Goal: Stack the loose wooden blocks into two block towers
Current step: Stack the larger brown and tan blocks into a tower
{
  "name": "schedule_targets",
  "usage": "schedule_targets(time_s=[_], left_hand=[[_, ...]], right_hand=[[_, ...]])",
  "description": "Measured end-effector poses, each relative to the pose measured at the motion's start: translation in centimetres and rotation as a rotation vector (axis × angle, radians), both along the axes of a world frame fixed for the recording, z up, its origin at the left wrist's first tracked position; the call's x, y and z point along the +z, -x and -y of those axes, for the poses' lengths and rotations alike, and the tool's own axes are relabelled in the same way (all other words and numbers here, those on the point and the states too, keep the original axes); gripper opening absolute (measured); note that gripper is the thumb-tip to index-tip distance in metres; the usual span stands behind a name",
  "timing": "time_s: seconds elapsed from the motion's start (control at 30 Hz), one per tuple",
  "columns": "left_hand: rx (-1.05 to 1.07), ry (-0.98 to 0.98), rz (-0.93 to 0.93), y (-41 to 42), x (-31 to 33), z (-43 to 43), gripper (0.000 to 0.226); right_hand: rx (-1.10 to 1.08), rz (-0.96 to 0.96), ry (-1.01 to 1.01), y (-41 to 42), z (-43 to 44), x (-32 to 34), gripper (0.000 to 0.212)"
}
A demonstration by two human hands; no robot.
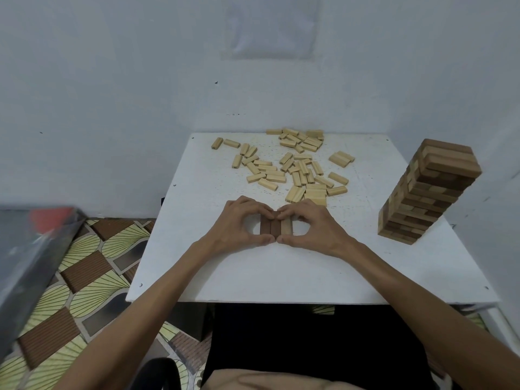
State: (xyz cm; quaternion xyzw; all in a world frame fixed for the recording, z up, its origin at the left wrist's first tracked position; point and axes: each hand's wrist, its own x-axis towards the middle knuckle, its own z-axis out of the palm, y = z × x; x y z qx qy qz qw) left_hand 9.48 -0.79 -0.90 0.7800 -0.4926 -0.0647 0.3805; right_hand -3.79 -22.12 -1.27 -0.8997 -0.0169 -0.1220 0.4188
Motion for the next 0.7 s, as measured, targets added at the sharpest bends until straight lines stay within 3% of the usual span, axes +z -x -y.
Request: schedule_targets(time_s=[0.33,0.7], left_hand=[[-0.081,0.092,-0.013,-1.1,3.6,0.6,0.043],[-0.226,0.137,-0.076,-3.2,12.6,4.4,0.037]], right_hand=[[0.009,0.072,0.084,-0.2,0.5,3.5,0.039],[-0.104,0.084,0.205,-0.4,2.9,13.5,0.036]])
